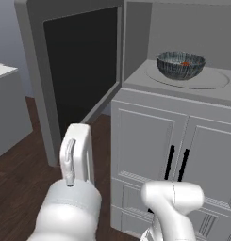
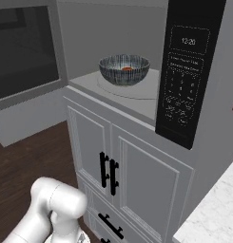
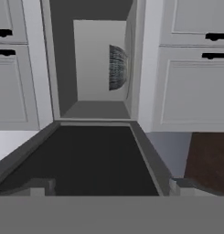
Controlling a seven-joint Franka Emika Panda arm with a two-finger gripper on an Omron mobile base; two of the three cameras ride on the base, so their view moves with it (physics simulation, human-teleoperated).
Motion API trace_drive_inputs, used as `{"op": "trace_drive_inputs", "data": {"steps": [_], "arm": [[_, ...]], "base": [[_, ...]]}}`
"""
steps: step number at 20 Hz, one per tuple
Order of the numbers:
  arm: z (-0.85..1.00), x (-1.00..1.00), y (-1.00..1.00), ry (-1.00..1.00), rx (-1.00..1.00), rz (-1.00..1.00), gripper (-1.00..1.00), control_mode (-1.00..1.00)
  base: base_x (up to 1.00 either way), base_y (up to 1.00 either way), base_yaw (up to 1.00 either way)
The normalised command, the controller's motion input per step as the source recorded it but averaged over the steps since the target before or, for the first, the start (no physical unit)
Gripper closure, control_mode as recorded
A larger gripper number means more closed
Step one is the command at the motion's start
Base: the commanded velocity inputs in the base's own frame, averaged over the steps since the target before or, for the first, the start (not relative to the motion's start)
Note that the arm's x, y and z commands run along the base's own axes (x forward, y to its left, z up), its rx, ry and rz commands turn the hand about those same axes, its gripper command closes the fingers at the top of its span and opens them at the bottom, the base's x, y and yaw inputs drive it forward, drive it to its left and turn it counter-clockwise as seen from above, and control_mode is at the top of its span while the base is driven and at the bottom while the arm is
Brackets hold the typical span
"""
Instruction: Pick the tomato from the sink and place it in the bowl. Then pick the bowl and place it in the microwave. Then close the microwave door and press the start button.
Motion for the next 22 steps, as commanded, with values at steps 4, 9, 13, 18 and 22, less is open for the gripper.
{"op": "trace_drive_inputs", "data": {"steps": [4,9,13,18,22], "arm": [[-0.51,0.36,0.63,0.05,0.08,0.00,-1.00,-1.00],[-0.77,0.45,0.56,0.04,0.14,0.00,-1.00,-1.00],[-0.52,0.65,0.83,0.00,0.01,0.00,-1.00,-1.00],[-0.42,0.62,0.94,0.00,0.00,0.00,-1.00,-1.00],[-0.51,0.98,1.00,0.04,0.00,-0.03,-1.00,-1.00]], "base": [[0.00,0.00,0.00],[0.00,0.00,0.00],[0.00,0.00,0.00],[0.00,0.00,0.00],[0.00,0.00,0.00]]}}
